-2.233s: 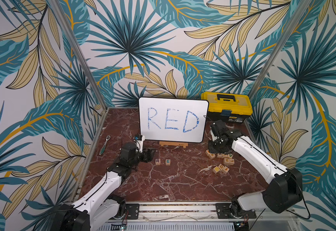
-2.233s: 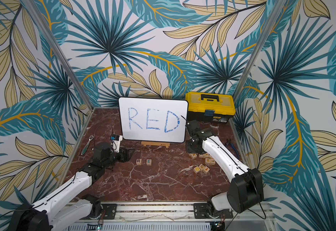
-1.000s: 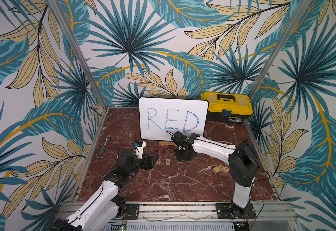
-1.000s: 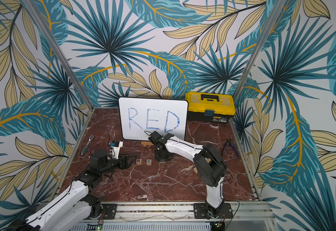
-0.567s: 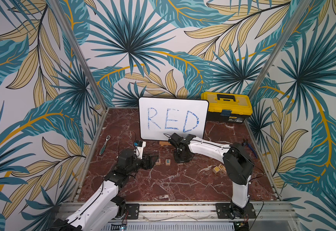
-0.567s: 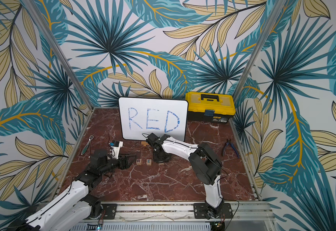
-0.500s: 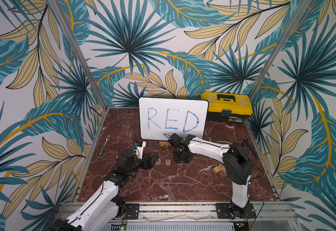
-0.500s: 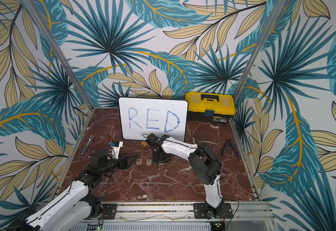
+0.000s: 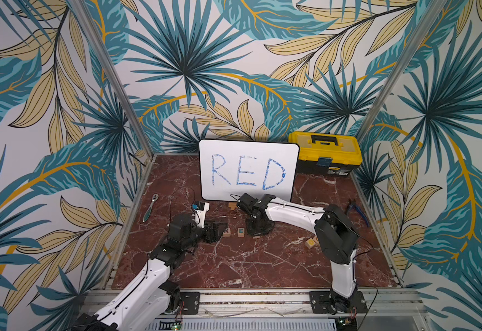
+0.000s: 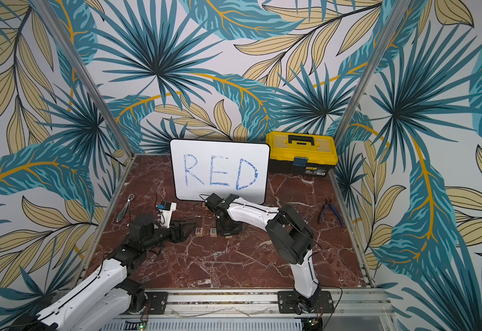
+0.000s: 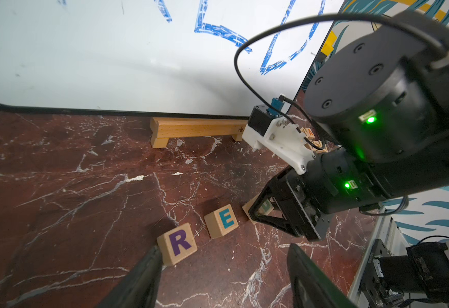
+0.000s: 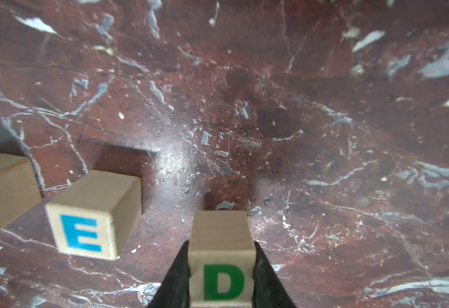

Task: Assemble the uppercase word "red" with letter blocks
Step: Place the letter block at the center of the board.

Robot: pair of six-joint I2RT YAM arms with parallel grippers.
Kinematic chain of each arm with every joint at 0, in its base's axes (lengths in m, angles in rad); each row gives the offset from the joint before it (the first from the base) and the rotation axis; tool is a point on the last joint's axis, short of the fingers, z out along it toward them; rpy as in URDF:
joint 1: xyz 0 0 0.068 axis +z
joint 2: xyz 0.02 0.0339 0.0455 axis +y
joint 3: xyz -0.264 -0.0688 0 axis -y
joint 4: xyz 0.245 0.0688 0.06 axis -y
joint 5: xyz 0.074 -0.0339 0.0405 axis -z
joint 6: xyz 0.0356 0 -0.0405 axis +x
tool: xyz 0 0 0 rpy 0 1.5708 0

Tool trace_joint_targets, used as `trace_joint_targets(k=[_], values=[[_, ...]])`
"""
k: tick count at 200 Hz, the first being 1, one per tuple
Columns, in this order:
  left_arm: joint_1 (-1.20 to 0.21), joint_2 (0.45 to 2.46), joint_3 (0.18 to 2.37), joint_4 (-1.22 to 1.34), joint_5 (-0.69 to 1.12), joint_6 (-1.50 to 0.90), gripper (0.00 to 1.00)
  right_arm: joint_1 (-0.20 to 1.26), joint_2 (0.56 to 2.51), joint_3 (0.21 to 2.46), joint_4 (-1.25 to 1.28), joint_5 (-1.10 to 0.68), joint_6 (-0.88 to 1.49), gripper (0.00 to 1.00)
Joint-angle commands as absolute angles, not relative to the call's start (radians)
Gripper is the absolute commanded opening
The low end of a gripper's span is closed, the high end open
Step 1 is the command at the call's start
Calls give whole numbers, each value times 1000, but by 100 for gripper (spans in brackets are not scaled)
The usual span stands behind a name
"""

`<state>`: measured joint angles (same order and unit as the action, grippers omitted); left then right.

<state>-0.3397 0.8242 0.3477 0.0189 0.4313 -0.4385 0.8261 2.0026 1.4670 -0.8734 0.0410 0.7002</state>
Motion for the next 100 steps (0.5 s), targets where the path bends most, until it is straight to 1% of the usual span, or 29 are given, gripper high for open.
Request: trace_joint_targets(k=[1, 100], values=[[-341, 813, 325, 34, 437, -434, 74, 827, 2024, 1489, -918, 72, 732, 31], [-341, 808, 321, 35, 435, -436, 74, 827, 2047, 1500, -924, 100, 827, 33]])
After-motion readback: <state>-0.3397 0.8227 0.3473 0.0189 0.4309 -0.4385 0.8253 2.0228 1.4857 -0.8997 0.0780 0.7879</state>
